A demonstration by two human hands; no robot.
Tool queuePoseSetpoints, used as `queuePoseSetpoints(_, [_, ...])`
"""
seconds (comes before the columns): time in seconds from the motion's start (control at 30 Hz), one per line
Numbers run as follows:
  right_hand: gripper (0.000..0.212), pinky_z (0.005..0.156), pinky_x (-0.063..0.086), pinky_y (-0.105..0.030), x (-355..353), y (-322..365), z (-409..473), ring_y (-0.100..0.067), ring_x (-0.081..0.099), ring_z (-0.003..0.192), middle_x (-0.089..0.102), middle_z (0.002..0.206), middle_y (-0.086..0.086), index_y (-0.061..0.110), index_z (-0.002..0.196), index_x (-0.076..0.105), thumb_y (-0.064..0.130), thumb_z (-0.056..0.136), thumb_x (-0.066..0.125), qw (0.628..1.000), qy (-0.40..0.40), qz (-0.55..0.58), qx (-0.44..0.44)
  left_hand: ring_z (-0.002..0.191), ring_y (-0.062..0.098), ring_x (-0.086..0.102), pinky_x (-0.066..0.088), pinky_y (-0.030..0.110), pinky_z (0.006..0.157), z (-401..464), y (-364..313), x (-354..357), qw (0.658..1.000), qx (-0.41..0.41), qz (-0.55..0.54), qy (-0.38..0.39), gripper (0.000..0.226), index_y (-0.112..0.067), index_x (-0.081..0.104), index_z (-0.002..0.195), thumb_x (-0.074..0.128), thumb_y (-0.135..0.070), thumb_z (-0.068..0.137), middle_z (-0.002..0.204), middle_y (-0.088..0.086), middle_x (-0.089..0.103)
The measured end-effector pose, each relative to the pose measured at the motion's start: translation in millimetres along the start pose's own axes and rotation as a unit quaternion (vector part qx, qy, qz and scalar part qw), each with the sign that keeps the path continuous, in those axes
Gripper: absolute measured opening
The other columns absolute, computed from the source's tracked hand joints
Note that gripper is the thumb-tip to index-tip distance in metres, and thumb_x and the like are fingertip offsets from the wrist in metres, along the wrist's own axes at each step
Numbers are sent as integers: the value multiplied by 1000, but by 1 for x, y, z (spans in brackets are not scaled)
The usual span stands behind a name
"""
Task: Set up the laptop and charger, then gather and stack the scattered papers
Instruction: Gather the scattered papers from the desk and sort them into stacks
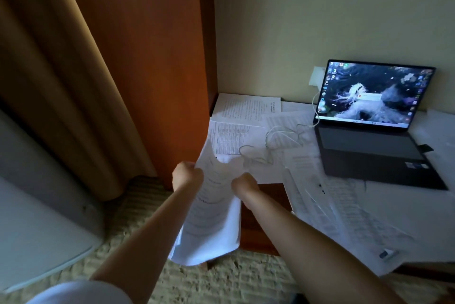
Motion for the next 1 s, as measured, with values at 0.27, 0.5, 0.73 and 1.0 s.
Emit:
queuePoseSetpoints(0.27, [28, 63, 35, -31, -53, 65, -19, -28, 53, 78, 55, 92, -12, 8, 122, 44, 8, 95, 35, 935, -236, 110, -241, 93, 15, 53, 46, 26, 81, -4, -51, -44, 942, 151, -242, -177, 31, -13, 56, 109, 45, 3, 84, 107, 2, 55])
queuePoseSetpoints(0.5, [50, 75, 46, -30, -70, 34, -13, -16, 57, 87, 59, 107, 4, 19, 132, 39, 1, 87, 47, 911, -262, 227, -224, 97, 18, 60, 55, 35, 76, 5, -28, -2, 946, 137, -293, 7, 34, -15, 56, 112, 67, -5, 81, 99, 0, 61])
queuePoseSetpoints(0.73, [47, 69, 47, -30, -72, 25, -10, -12, 56, 74, 59, 108, 2, 16, 131, 42, -3, 87, 43, 911, -273, 241, -192, 79, 13, 65, 50, 25, 59, 10, -19, 5, 942, 94, -322, 24, 12, -20, 62, 81, 72, -16, 82, 85, -4, 67])
queuePoseSetpoints(1.0, [48, 81, 51, -41, -71, -19, -2, -29, 61, 96, 63, 108, -6, 21, 138, 39, 9, 92, 45, 946, -255, 145, -140, 82, 21, 67, 55, 29, 65, -7, -9, 48, 953, 49, -286, 87, 6, -16, 64, 85, 70, -16, 85, 86, 1, 68])
Point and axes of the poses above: each hand's wrist, its own z-axis towards the middle knuckle, its own x-axis out of the palm, y = z × x, the point moved 7 cm from there along z, towards the middle knuckle
